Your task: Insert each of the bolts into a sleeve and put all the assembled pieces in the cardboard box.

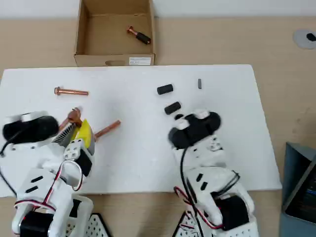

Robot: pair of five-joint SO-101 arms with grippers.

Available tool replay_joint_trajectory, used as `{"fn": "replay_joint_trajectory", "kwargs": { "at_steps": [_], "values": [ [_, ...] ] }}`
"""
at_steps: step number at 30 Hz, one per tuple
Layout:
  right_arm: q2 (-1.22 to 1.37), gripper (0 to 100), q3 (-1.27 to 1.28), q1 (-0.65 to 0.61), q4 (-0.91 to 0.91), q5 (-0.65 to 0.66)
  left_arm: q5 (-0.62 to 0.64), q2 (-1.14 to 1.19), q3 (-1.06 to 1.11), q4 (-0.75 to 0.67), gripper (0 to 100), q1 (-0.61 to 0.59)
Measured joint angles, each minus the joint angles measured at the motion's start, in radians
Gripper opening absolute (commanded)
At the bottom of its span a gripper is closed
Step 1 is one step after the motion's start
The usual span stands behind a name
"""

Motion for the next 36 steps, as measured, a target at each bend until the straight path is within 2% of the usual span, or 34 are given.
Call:
{"fn": "replay_joint_trajectory", "kwargs": {
  "at_steps": [9, 16, 21, 29, 36],
  "values": [
    [0.000, 0.9, 0.100, -0.221, -0.084, 0.000, 0.295, 0.005, 0.003, -0.084, 0, 0.002],
    [0.000, 0.9, 0.109, -0.358, -0.087, 0.000, 0.394, 0.005, -0.015, -0.112, 0, 0.175],
    [0.000, 0.9, 0.109, -0.434, -0.087, 0.000, 0.402, 0.005, -0.020, -0.170, 0, 0.255],
    [0.000, 0.9, 0.109, -0.454, -0.121, 0.034, 0.396, 0.003, -0.020, -0.190, 0, 0.275],
    [0.000, 0.9, 0.109, -0.454, -0.135, 0.058, 0.272, 0.005, -0.020, -0.180, 0, 0.321]
  ]
}}
